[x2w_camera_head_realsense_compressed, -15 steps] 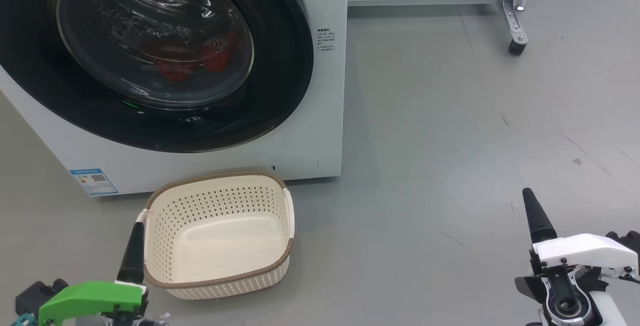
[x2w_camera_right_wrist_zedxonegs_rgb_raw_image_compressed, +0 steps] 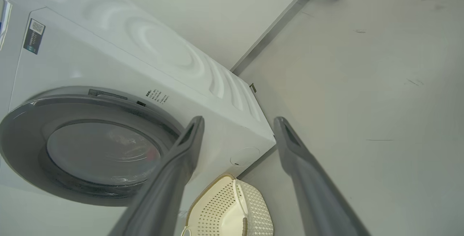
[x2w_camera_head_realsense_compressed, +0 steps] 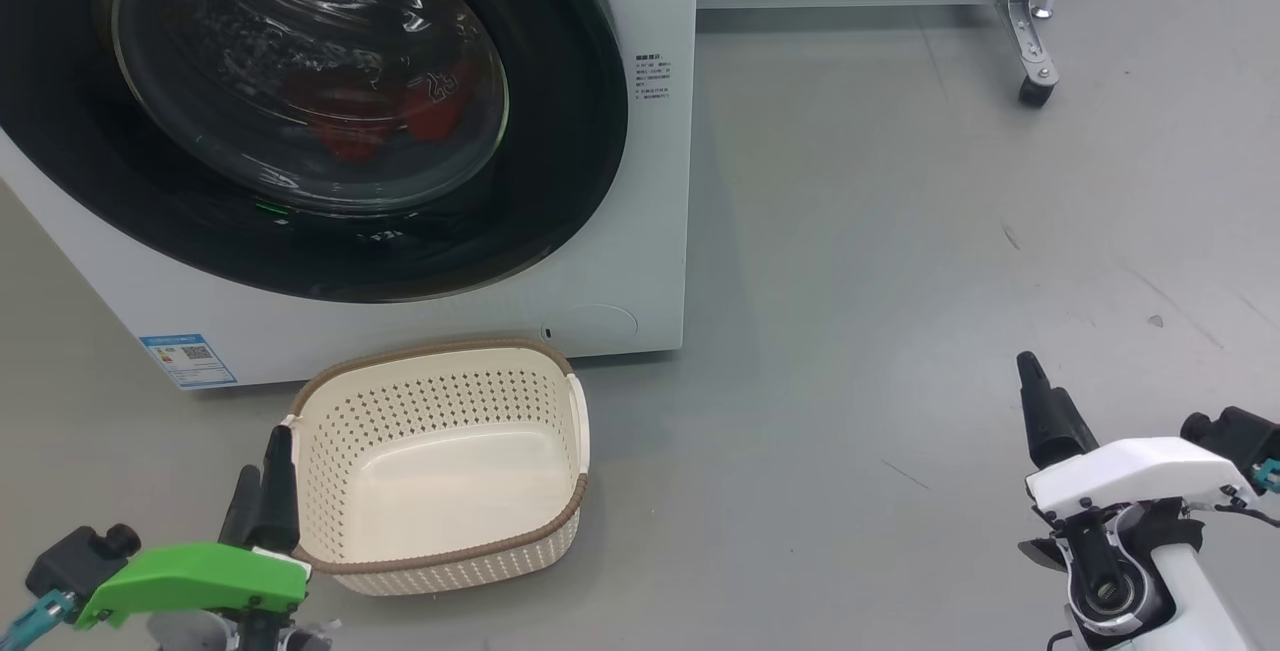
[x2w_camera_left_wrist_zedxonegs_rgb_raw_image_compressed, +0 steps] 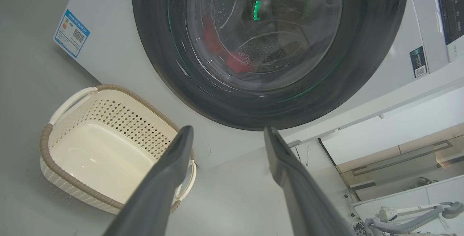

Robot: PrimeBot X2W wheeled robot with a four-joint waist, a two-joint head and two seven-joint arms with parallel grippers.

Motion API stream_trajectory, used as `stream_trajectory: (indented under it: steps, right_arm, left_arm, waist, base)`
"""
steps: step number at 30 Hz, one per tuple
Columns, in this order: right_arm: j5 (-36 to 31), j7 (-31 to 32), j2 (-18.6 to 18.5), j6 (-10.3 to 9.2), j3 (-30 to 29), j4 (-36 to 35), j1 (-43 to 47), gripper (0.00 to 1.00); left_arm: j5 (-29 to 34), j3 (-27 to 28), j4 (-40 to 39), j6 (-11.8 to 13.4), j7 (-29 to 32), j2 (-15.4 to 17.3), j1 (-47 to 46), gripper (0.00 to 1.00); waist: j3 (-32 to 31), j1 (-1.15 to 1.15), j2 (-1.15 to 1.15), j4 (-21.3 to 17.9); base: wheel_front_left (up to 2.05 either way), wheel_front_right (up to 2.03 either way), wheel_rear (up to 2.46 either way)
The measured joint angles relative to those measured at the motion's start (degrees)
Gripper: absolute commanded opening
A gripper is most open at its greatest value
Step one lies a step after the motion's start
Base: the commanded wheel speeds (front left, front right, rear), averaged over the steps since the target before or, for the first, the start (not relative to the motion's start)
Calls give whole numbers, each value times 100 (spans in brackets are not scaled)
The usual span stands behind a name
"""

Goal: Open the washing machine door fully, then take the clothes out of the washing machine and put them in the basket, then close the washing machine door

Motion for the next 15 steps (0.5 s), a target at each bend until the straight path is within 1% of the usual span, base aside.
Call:
stream_trajectory:
  steps: [1, 15]
  right_arm:
    - [0, 0, 0, 0, 0, 0, 0, 100]
    - [-1063, -286, -215, 2, 668, 426, -299, 100]
  left_arm:
    - [0, 0, 0, 0, 0, 0, 0, 100]
    - [1290, -315, 80, 0, -298, 65, -42, 100]
  waist:
    - [0, 0, 0, 0]
    - [6, 0, 0, -1]
  base:
    - [0, 0, 0]
    - [0, 0, 0]
